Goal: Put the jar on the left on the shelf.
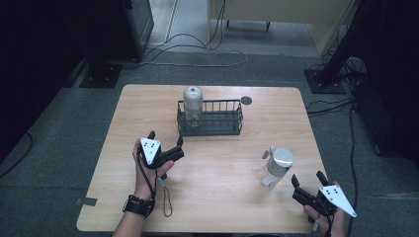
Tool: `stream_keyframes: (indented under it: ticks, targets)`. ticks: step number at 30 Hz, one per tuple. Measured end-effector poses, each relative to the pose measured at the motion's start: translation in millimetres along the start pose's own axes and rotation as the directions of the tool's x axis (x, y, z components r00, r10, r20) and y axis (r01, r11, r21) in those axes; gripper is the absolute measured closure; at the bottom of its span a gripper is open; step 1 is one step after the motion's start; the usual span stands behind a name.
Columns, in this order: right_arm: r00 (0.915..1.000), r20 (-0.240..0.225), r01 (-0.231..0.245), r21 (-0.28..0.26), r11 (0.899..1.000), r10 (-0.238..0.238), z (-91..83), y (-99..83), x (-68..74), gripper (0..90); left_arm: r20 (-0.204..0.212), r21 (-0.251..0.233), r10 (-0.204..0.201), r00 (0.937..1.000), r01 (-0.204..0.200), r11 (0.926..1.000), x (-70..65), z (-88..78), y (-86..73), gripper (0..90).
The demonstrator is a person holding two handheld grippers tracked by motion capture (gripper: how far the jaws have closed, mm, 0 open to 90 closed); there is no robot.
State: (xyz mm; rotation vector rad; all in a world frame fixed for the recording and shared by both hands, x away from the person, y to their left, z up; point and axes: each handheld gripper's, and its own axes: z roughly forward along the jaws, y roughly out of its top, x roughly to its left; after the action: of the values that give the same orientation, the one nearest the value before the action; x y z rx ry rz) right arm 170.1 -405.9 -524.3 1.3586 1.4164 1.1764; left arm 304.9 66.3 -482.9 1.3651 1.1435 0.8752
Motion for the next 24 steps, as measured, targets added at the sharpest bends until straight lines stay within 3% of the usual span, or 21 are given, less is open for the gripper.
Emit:
stream_keyframes:
  ticks: [8, 10, 24]
  targets:
    - [1.0000, 0.004, -0.001, -0.003, 1.000, 0.001, -0.2, -0.1, 0.2, 10.2, -0.007, -0.003, 0.004, 1.0000, -0.004, 1.0000, 10.9, -14.9, -6.2, 1.6]
    - [1.0000, 0.005, 0.000, -0.002, 1.000, 0.000, -0.1, -0.1, 0.1, 10.2, -0.016, 0.003, 0.021, 0.9997, -0.021, 0.9998, 14.6, -17.4, -8.7, 1.6]
    - [0.9999, 0.013, 0.005, 0.001, 1.000, -0.005, 0.3, 0.1, 0.9, 10.2, -0.031, 0.001, 0.009, 0.9995, -0.009, 1.0000, 31.7, -42.9, -16.8, 1.6]
